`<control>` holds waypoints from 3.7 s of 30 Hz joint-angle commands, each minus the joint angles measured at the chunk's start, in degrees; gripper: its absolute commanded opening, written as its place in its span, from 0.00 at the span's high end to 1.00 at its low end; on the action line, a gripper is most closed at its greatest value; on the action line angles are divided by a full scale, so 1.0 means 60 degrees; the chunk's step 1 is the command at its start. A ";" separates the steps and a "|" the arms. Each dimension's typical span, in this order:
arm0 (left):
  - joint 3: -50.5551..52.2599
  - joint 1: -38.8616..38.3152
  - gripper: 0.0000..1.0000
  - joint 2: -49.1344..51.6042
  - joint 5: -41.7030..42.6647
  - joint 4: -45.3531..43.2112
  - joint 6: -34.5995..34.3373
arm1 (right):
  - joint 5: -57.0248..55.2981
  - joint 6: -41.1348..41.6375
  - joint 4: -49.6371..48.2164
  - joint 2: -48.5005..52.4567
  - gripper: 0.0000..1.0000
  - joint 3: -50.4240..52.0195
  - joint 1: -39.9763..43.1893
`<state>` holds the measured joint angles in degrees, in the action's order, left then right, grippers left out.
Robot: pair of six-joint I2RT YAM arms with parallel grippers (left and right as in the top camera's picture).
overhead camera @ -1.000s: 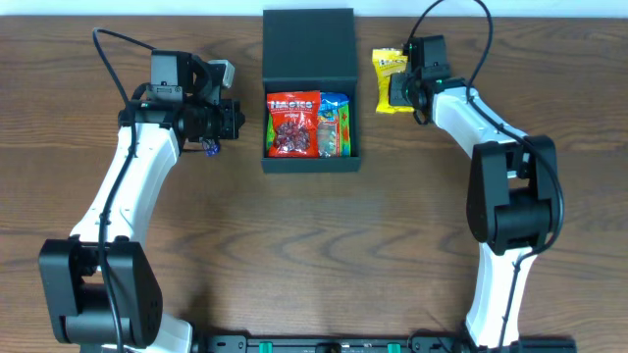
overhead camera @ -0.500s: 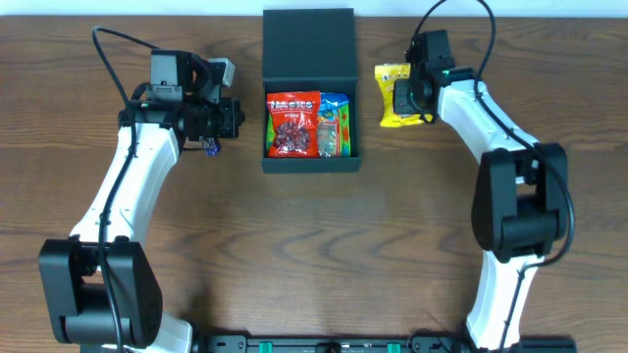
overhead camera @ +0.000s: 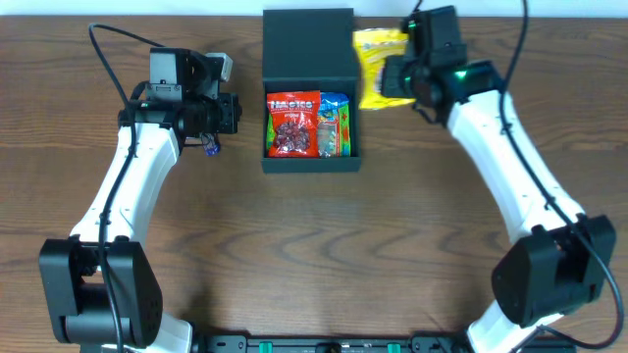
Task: Pack container
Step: 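Lift the yellow bag and carry it over the box with right gripper, then lower the yellow bag into the box beside the red bag and release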
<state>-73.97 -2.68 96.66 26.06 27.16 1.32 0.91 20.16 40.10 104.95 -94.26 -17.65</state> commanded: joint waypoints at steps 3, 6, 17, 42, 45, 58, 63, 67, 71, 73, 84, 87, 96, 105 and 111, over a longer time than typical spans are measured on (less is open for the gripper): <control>-0.0022 0.0051 0.94 -0.0197 -0.0168 -0.0087 0.0073 | 0.0087 0.1537 -0.0106 0.0295 0.99 0.0171 -0.0940; -0.0022 0.0051 0.71 -0.0197 -0.0168 -0.0084 0.0069 | -0.0222 0.1854 -0.0102 0.0477 0.99 0.0259 -0.1326; -0.0022 0.0051 0.44 -0.0197 -0.0168 -0.0073 0.0069 | -0.0721 0.2284 -0.0295 0.1869 0.99 0.0259 -0.1960; -0.0022 0.0051 0.44 -0.0197 -0.0168 -0.0076 0.0069 | -0.1373 0.3206 0.0273 0.3158 0.99 0.0259 -0.2200; -0.0022 0.0051 0.44 -0.0197 -0.0168 -0.0076 0.0069 | -0.1413 0.3195 0.0357 0.3362 0.99 0.0259 -0.2197; -0.0022 0.0051 0.44 -0.0197 -0.0164 -0.0076 0.0069 | -0.0452 0.3060 0.0357 0.3566 0.99 0.0084 -0.2131; -0.0022 0.0051 0.44 -0.0197 -0.0164 -0.0076 0.0069 | -0.0328 0.3355 0.0539 0.3577 0.99 0.0157 -0.2127; -0.0022 0.0051 0.44 -0.0197 -0.0164 -0.0076 0.0069 | -0.0324 0.3362 0.0517 0.3577 0.99 0.0215 -0.2131; -0.0022 0.0051 0.44 -0.0197 -0.0164 -0.0076 0.0069 | -0.0321 0.3348 0.0492 0.3566 0.92 0.0208 -0.2124; -0.0022 0.0051 0.44 -0.0197 -0.0164 -0.0076 0.0069 | -0.0171 0.3333 0.0521 0.3490 0.71 0.0160 -0.2109; -0.0022 0.0051 0.44 -0.0197 -0.0164 -0.0076 0.0069 | -0.0182 0.2586 0.0313 0.1705 0.46 -0.0149 -0.2062; -0.0022 0.0051 0.44 -0.0197 -0.0164 -0.0076 0.0069 | -0.0182 0.2408 0.0157 0.1337 0.47 -0.0149 -0.2065; -0.0022 0.0051 0.44 -0.0197 -0.0164 -0.0076 0.0066 | -0.1209 0.1974 -0.0685 0.1559 0.99 -0.0146 -0.2065; -0.0022 0.0051 0.44 -0.0197 -0.0164 -0.0076 0.0069 | -0.1370 0.1734 -0.1166 0.2878 0.98 -0.0146 -0.2055; -0.0022 0.0051 0.44 -0.0197 -0.0168 -0.0076 0.0069 | -0.1632 0.1730 -0.1337 0.3228 0.99 -0.0146 -0.2044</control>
<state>-73.97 -2.68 96.64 25.26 26.72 1.52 -6.33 31.35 32.12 123.15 -94.85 -30.09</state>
